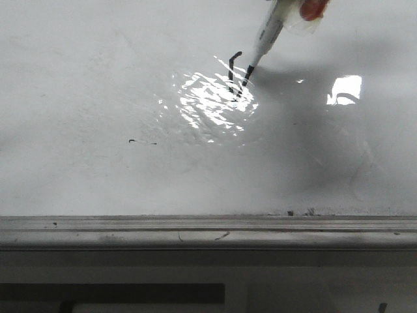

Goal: Write number 9 on whiteboard

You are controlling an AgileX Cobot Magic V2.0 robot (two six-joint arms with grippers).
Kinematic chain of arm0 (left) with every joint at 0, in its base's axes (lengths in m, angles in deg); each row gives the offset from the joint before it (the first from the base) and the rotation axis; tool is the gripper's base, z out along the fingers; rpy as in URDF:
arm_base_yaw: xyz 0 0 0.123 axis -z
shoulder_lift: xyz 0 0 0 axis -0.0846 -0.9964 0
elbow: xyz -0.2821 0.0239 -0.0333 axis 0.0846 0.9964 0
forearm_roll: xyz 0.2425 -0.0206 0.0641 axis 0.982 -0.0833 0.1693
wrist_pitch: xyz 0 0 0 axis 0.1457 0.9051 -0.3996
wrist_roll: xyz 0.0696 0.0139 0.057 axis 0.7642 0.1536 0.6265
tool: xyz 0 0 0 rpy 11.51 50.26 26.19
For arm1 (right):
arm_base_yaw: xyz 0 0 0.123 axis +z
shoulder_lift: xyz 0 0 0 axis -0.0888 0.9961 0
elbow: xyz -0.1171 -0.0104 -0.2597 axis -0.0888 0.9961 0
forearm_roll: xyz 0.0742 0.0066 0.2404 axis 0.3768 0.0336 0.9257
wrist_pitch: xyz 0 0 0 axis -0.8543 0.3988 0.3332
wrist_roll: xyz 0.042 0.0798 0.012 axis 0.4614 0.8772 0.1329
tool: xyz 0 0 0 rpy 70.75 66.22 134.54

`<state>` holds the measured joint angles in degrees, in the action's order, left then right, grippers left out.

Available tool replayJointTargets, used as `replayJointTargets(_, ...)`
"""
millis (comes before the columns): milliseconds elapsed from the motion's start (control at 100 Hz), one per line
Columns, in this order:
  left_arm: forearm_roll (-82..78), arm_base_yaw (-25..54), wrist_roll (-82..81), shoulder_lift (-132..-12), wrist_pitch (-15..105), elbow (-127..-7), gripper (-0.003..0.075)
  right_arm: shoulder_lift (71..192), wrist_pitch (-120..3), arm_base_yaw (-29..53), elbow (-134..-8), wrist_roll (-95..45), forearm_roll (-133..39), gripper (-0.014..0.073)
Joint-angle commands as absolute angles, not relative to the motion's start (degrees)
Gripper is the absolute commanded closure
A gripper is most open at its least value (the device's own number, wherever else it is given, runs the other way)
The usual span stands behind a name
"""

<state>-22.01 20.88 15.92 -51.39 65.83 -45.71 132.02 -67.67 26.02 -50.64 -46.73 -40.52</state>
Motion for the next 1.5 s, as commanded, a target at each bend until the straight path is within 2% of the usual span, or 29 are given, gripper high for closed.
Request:
replayJointTargets(0,-24.29,20.75,15.4,-51.37,63.44,-47.66,0.0428,131.88,-73.68,24.36,-52.73,-48.4,-43.32,0.0635)
replayJointTargets(320,-24.29,20.75,15.4,-51.37,63.44,-47.66,0.0428,131.88,-72.35,24.36,-53.29,-48.4,-43.32,0.0635)
replayJointTargets(630,-24.29,20.75,15.4,-51.37,63.44,-47.66,0.0428,131.88,-54.85,24.59,-51.0,-48.4,-39.92,0.0635)
replayJointTargets(810,-24.29,20.75,15.4,-51.37,63.44,-47.66,0.0428,131.88,-54.91,24.73,-47.44,-48.4,-36.32,0.0635)
replayJointTargets(990,-24.29,20.75,15.4,-51.37,63.44,-47.66,0.0428,130.75,-53.92,24.96,-48.94,-48.4,-36.15,0.0635)
replayJointTargets(1260,-29.01,21.87,17.4,-54.42,67.61,-46.5,0.0425,126.34,-39.43,34.95,-58.82,-48.4,-36.19,0.0635)
replayJointTargets(1490,-46.8,29.12,37.0,-64.61,72.43,-46.5,0.0425,128.42,-44.42,42.54,-59.32,-49.46,-36.71,0.0635)
